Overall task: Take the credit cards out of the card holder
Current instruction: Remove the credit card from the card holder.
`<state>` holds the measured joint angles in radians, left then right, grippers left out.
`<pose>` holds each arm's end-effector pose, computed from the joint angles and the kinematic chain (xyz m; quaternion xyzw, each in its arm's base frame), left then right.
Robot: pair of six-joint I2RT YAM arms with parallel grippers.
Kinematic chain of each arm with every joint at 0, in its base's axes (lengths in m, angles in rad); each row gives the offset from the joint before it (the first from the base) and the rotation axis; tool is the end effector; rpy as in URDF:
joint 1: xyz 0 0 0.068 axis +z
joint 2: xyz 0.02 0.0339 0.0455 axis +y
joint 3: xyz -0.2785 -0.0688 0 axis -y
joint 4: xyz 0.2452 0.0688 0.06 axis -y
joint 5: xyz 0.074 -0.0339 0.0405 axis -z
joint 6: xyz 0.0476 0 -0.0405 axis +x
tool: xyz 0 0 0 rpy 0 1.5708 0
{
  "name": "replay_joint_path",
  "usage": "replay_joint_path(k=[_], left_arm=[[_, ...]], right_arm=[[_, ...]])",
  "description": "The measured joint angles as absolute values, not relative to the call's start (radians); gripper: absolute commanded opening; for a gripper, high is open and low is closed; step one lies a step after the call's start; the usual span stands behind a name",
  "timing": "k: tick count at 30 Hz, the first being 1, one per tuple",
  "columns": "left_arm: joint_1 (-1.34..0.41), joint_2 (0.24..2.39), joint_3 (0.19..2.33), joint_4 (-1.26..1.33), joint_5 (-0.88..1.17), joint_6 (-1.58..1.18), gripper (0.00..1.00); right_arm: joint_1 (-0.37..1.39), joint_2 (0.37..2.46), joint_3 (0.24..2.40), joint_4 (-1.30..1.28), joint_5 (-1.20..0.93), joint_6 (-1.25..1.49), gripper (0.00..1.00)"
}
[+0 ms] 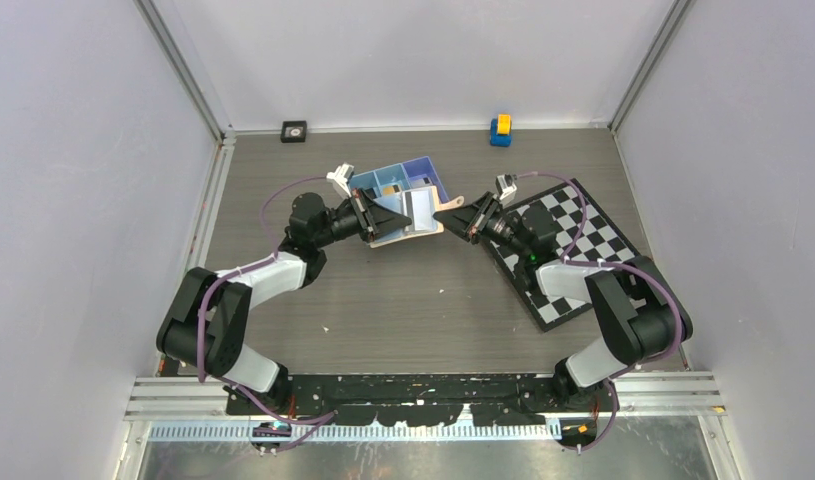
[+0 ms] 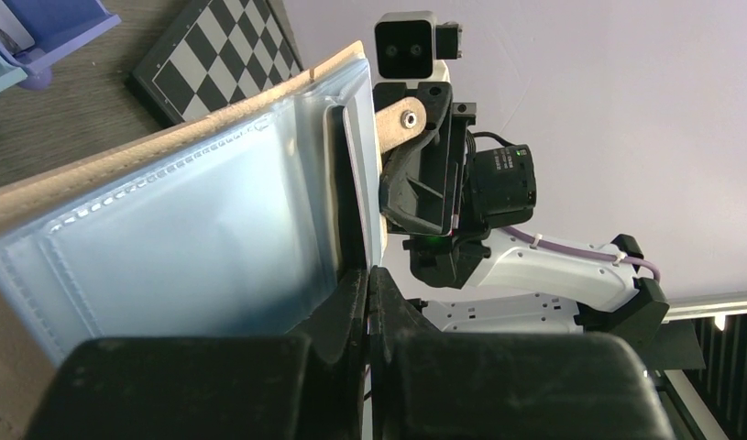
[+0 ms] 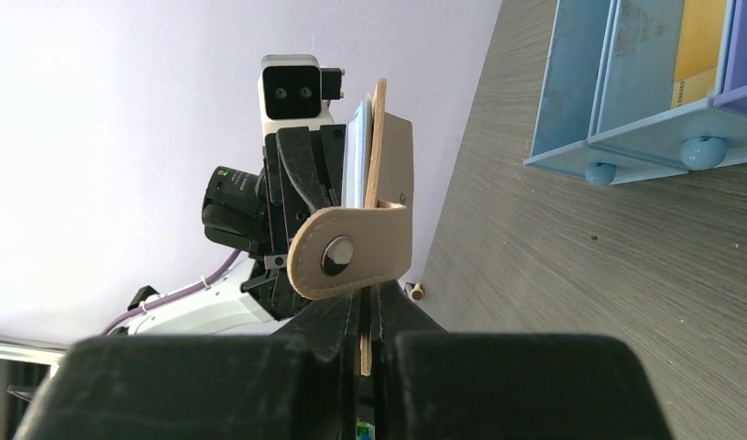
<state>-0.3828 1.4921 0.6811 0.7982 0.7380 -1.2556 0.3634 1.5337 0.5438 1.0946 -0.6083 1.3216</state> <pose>0.2846 -0.1491 0.2533 -0.0509 0.7086 -0.6540 0.2599 0.2771 0.1345 0.2316 0.0968 0.6691 0.6625 0.3224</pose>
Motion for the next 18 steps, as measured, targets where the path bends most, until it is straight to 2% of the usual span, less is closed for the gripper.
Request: replay_joint_path(k=[2,4,6,15,18], left_arm=[[-0.383,1.492,0.681,0.798,0.738,-1.256,0.02],[-0.383,1.492,0.681,0.797,0.738,-1.257,0.02],[-0.383,1.492,0.681,0.797,0.738,-1.257,0.02],[-0.383,1.499,0.681,0.797,0.746,-1.258,0.03],[-0.383,1.5,0.681,0.798,0.746,-1.258,0.06]], right_arm=[[0.363,1.536,0.544,1.097,-0.609,1.325,0.24],[0.363,1.538,0.544,1.099,-0.61,1.33,0.29],[0.363,1.539,0.544,1.104,-0.612,1.334,0.3],[0.363,1.572,0.545,1.129,-0.627,1.346,0.14],[0.363,1.573,0.546,1.129,-0.629,1.346,0.03]])
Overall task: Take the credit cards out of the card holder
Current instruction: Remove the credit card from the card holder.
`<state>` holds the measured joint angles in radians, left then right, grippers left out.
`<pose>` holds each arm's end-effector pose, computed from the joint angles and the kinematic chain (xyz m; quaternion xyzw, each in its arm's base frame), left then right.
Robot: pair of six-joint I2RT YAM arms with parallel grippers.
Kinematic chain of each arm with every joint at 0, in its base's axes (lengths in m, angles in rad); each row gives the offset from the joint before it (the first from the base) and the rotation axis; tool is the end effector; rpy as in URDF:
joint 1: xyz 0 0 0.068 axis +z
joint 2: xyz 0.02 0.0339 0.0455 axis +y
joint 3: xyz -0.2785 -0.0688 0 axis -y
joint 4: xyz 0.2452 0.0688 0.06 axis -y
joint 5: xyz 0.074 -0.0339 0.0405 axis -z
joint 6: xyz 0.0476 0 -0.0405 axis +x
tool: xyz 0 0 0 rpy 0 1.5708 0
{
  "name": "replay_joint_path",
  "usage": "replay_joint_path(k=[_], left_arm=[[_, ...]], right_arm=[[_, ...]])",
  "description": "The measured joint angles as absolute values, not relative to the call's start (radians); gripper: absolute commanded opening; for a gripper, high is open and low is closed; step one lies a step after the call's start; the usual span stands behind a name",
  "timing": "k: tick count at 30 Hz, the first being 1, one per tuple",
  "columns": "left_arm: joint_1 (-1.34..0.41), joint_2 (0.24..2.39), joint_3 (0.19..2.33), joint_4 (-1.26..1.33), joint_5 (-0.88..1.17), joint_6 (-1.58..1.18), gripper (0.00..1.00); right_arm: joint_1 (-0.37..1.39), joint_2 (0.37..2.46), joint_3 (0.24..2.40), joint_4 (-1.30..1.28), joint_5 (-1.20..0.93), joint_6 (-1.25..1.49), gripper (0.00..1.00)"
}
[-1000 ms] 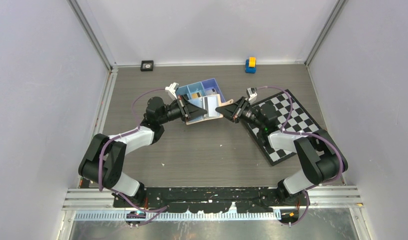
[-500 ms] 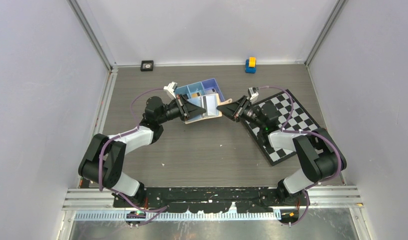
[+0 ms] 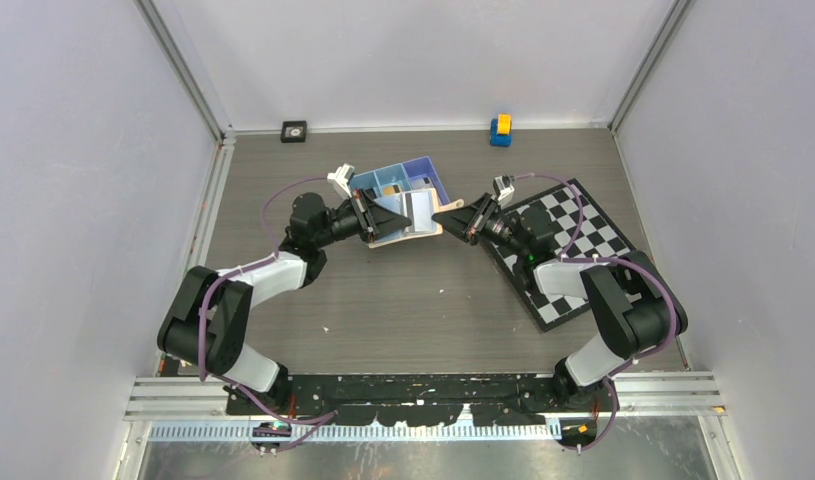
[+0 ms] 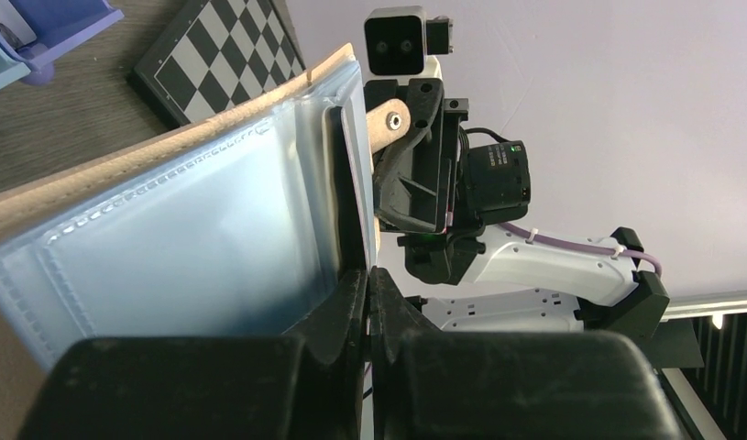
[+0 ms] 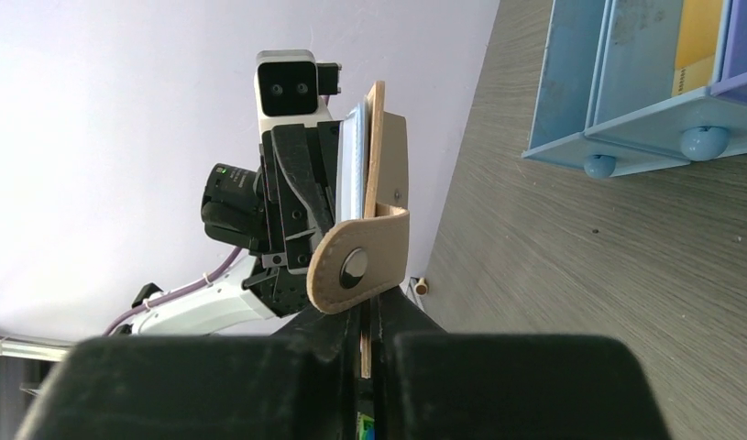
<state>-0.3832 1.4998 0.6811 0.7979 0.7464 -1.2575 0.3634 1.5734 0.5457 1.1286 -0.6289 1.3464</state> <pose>0.2852 -0.1498 0.2510 -0.0505 0.7107 -0.6542 0.2538 0.2805 0.1366 0.2244 0.0987 0.6705 0.6684 0.3065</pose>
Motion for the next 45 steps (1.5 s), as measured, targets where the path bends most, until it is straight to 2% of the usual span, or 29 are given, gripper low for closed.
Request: replay_joint_path(k=[3,5,17,34,45], left_arm=[[-0.383,1.5,0.681,0.804,0.746,-1.258,0.15],[-0.383,1.5,0.681,0.809,0.747,-1.261,0.18],[-0.378,1.5,0.667,0.839,0.749,-1.281,0.09],[-0.364,1.499,0.656,0.815,0.744,-1.275,0.08],[-0.363,1.491,0.656,0.764,0.733,-1.25,0.05]], right_arm=[[0.363,1.573,0.546,1.123,-0.629,1.345,0.01],[0.363,1.573,0.546,1.117,-0.629,1.343,0.0],[0.363,1.573,0.546,1.096,-0.628,1.338,0.01],[0.359,1.565,0.546,1.091,-0.623,1.338,0.01],[0.359,1.564,0.546,1.09,-0.623,1.338,0.0]])
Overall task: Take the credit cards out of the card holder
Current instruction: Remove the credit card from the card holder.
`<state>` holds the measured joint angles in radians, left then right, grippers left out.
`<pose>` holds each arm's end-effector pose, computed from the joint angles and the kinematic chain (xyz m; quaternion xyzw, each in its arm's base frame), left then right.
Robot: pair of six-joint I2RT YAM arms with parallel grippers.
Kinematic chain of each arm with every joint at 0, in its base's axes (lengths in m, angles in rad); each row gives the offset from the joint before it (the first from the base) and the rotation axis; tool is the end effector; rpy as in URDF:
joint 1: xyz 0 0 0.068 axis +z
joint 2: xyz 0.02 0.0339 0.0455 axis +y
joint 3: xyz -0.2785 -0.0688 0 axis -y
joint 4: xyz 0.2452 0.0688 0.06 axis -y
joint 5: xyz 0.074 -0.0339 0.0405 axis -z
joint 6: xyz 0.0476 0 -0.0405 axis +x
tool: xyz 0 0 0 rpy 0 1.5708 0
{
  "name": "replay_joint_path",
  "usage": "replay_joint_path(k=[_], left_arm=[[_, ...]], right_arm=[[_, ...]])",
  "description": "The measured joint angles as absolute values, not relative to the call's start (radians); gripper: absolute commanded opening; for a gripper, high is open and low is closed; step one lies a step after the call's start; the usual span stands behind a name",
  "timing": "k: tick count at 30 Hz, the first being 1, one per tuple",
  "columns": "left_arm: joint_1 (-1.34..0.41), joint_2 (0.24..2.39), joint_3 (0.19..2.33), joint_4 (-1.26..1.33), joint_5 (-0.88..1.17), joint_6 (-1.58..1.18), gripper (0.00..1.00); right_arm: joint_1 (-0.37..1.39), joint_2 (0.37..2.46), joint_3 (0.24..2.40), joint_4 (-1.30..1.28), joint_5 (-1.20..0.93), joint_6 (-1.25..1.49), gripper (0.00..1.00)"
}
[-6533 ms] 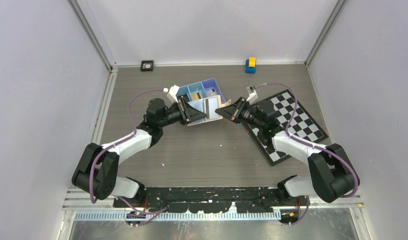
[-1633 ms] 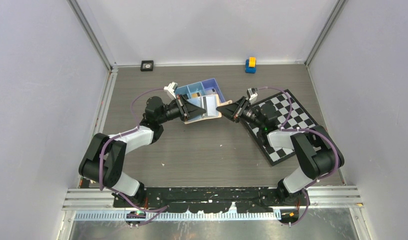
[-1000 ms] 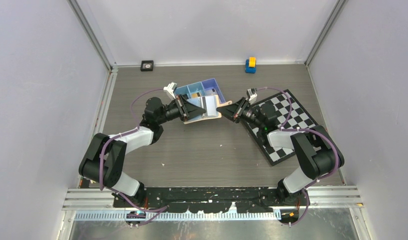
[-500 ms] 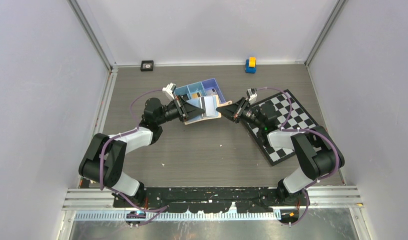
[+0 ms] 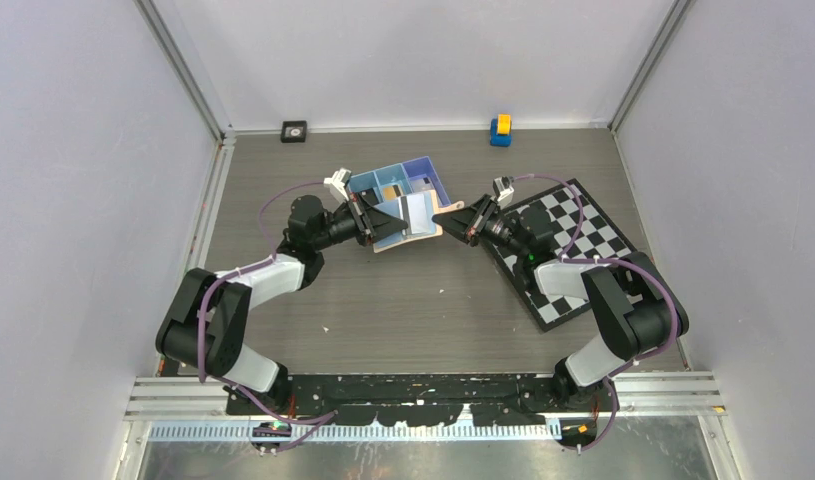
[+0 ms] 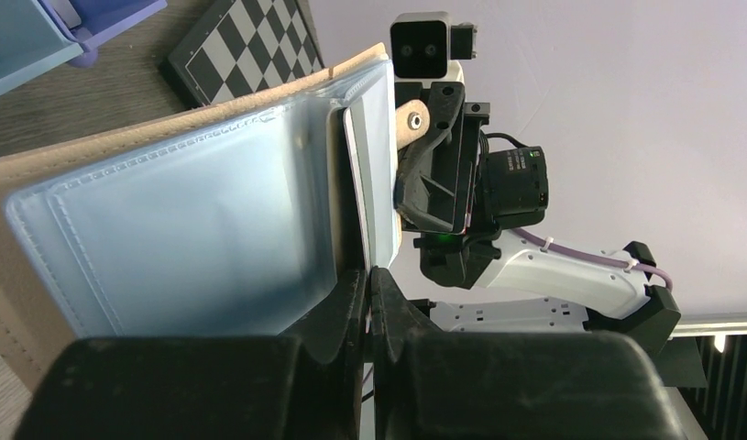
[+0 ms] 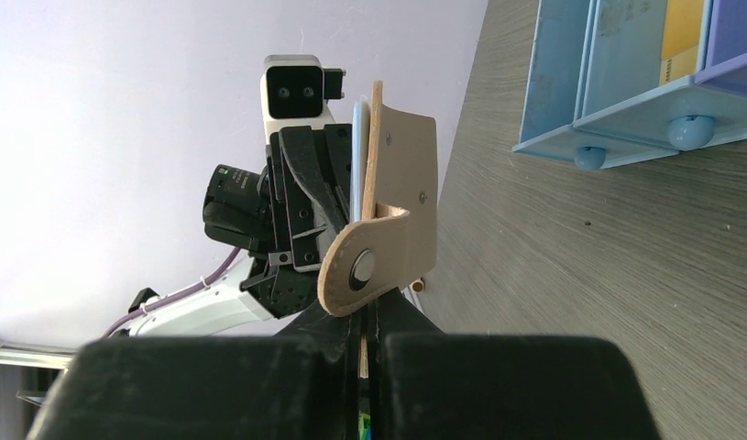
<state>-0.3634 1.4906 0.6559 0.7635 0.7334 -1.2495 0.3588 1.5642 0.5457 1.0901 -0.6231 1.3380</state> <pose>0.2839 -0.1421 0.2419 -0.0721 0.7220 -0.6408 0.2509 0.2807 0.1350 0.2228 0.1070 0.6779 0.6608 0.3040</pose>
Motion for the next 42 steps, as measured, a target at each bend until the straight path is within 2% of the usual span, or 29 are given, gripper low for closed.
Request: replay_joint_path(k=[18,23,30,33,38,42], left_arm=[[-0.358,1.477,0.656,0.744,0.733,-1.249,0.04],[-0.358,1.477,0.656,0.745,0.734,-1.25,0.09],[-0.357,1.477,0.656,0.746,0.734,-1.25,0.06],[-0.356,1.477,0.656,0.749,0.734,-1.25,0.1],[-0.355,1.477,0.656,0.75,0.734,-1.25,0.12],[-0.353,1.477,0.656,0.75,0.734,-1.25,0.09]], right_arm=[[0.358,1.564,0.54,1.096,-0.623,1.339,0.0],[0.358,1.564,0.54,1.103,-0.623,1.342,0.01],[0.356,1.564,0.54,1.107,-0.624,1.342,0.0],[0.356,1.564,0.54,1.109,-0.623,1.343,0.01],[0.356,1.564,0.54,1.114,-0.624,1.343,0.0],[0.353,1.564,0.54,1.114,-0.624,1.343,0.0]])
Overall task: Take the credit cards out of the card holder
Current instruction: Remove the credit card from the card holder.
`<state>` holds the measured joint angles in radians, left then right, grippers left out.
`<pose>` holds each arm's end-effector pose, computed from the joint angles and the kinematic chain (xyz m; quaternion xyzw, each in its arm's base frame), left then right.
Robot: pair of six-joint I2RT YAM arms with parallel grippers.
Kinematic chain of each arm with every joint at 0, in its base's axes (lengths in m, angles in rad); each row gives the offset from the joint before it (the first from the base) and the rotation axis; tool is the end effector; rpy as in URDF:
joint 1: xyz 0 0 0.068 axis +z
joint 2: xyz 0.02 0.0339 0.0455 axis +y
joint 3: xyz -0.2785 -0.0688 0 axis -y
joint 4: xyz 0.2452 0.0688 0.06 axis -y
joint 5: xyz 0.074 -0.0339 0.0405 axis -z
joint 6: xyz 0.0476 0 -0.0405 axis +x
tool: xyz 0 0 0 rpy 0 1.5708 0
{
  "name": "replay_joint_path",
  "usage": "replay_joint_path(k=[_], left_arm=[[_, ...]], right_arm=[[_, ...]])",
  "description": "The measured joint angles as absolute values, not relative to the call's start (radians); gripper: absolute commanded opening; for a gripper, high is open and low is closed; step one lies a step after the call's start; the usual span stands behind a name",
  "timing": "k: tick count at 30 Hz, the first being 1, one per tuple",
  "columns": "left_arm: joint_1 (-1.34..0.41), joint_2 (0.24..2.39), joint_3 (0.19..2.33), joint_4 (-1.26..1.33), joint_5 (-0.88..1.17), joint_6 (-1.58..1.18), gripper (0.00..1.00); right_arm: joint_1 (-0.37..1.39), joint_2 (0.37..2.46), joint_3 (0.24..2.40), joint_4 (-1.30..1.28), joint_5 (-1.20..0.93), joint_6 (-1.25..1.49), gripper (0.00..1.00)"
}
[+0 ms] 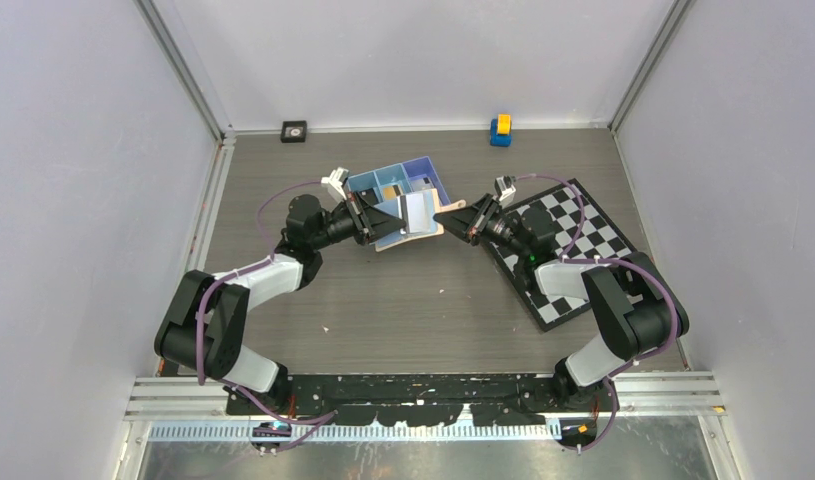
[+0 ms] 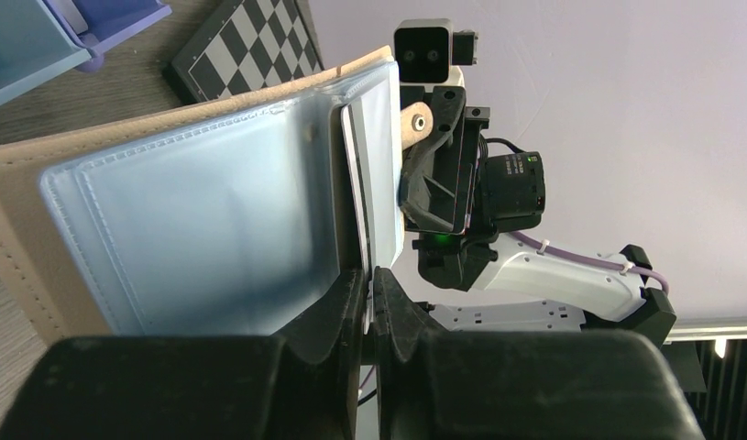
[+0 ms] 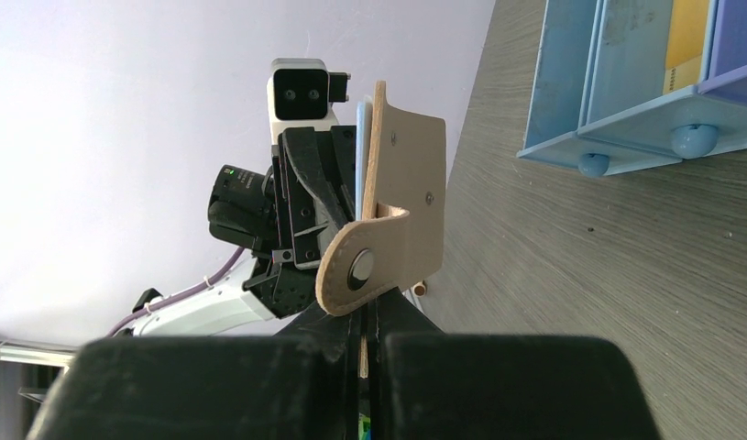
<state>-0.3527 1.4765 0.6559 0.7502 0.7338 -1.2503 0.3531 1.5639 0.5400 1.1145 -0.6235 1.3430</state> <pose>0.2836 -0.1384 0.2446 -0.0759 0.7214 -0.6397 0.2542 0.2803 0.1329 0.2240 0.1056 0.6724 0.6639 0.3097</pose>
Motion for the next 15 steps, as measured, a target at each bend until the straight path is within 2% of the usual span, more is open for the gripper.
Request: replay_joint_path(k=[15], left_arm=[[-0.346,1.477,0.656,0.75,0.733,-1.251,0.02]], right_arm=[[0.346,1.563,0.538,1.114,-0.623,1.343,0.01]])
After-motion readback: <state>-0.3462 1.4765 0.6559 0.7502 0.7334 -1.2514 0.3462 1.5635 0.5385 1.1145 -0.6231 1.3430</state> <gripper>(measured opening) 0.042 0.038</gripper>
